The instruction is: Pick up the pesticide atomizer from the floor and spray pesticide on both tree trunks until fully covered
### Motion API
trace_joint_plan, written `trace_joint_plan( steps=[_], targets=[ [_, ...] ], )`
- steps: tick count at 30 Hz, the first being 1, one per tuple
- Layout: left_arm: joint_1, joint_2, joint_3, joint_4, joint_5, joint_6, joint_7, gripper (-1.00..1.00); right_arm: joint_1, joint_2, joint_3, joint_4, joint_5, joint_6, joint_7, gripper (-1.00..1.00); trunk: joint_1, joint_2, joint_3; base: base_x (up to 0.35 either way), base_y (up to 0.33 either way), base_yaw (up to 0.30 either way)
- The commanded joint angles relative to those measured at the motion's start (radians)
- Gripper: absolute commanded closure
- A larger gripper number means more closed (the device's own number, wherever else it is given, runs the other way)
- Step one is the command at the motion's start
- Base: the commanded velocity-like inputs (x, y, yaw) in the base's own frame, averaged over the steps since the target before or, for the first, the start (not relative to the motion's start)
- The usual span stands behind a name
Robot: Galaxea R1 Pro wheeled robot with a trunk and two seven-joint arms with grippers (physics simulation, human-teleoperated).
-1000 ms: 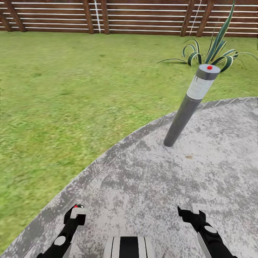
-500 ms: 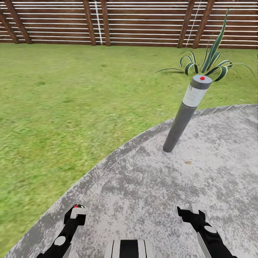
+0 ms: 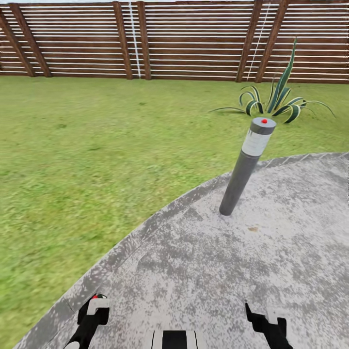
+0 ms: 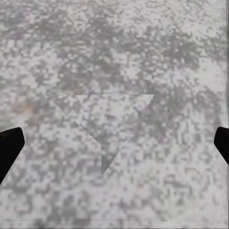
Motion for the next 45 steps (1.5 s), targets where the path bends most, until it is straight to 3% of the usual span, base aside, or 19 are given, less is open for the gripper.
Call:
trace_joint_plan(
  steps=[1, 6, 12, 29, 42, 45],
  targets=[
    [0.014, 0.0, 0.005, 0.001, -0.005, -0.004, 0.004, 1.0, 0.0, -0.001, 0.001, 0.042, -0.005, -0.037, 0.0, -1.0, -0.001, 0.0, 0.005, 0.0, 0.0, 0.0],
    [0.067, 0.001, 0.05, 0.003, 0.017, -0.021, 0.003, 1.0, 0.001, -0.001, 0.001, 0.166, -0.005, -0.14, 0.001, -1.0, -0.003, 0.001, 0.032, 0.0, 0.0, 0.0],
    [0.086, 0.003, 0.084, 0.008, 0.02, -0.063, 0.002, 1.0, 0.001, 0.003, 0.003, 0.213, -0.004, -0.162, 0.003, -1.0, -0.006, 0.003, 0.065, 0.0, 0.0, 0.0],
    [0.108, -0.001, 0.087, 0.01, 0.023, -0.069, 0.002, 1.0, 0.001, 0.014, 0.002, 0.242, -0.006, -0.164, 0.005, -1.0, -0.013, 0.007, 0.137, 0.0, 0.0, -0.005],
    [0.108, -0.001, 0.087, 0.01, 0.022, -0.069, 0.002, 1.0, 0.001, 0.012, 0.003, 0.243, -0.006, -0.164, 0.005, -1.0, -0.019, 0.01, 0.194, 0.0, 0.0, -0.209],
    [0.108, -0.001, 0.087, 0.011, 0.022, -0.069, 0.002, 1.0, 0.001, 0.012, 0.003, 0.243, -0.006, -0.164, 0.004, -1.0, -0.031, 0.031, 0.203, 0.0, 0.0, -0.112]
  ],
)
